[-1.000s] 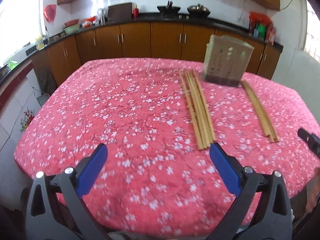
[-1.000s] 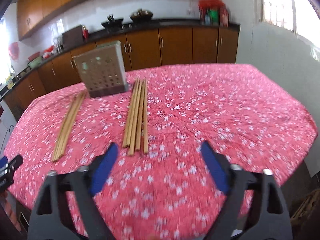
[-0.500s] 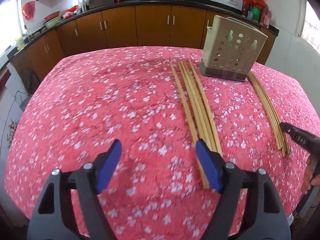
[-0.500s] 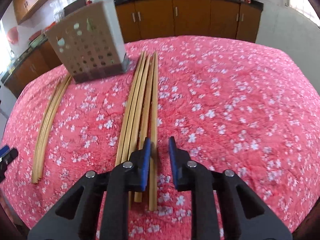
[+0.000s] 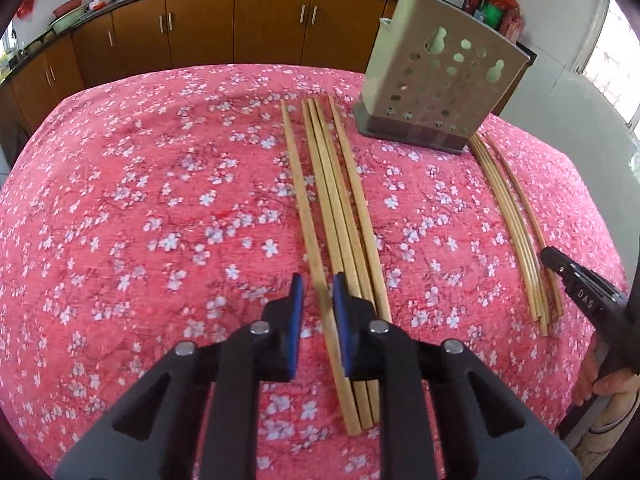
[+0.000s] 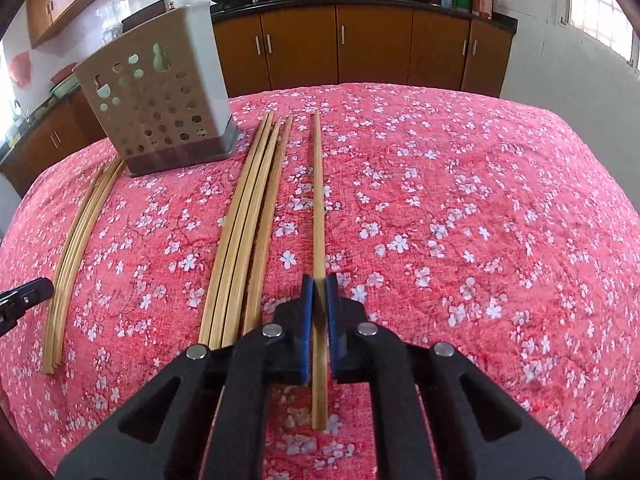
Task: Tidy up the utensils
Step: 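Close the left tool on a single chopstick while the right tool grasps another, then lift the left tool's chopstick into the holder and open while the right tool does likewise, then move both open tools back down to the chopstick rows, then grasp a single chopstick with the left tool while the right tool grasps another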
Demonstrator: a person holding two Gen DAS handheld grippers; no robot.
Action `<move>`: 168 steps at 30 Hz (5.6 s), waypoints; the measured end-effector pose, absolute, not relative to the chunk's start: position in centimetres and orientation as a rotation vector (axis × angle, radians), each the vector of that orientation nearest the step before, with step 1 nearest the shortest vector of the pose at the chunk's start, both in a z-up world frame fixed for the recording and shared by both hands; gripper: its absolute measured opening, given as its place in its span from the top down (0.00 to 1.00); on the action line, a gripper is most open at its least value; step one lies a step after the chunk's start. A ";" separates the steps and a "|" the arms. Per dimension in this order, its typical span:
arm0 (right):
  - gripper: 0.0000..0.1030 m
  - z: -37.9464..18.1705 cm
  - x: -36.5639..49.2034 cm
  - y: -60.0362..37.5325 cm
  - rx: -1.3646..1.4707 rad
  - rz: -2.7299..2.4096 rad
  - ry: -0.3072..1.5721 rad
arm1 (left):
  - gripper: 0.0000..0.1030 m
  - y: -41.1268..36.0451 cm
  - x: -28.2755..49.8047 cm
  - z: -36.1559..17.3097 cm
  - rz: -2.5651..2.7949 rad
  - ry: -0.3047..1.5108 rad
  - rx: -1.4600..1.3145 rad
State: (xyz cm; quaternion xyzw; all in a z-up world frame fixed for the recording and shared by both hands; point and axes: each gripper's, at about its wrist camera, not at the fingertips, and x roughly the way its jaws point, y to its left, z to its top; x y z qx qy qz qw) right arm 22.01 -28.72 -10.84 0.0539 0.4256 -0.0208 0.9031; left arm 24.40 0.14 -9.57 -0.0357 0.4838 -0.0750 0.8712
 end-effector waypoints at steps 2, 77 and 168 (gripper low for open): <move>0.92 -10.8 22.1 -28.7 0.103 -0.044 0.877 | 0.86 0.0 24.6 -9.8 -0.143 1.013 -0.061; 0.93 15.6 21.2 -28.8 0.257 0.151 0.060 | 0.92 -0.7 26.3 19.3 -0.217 0.245 -0.201; 0.92 -11.4 21.7 -28.4 0.077 0.002 0.868 | 0.91 -0.8 25.2 -10.6 -0.064 0.935 -0.037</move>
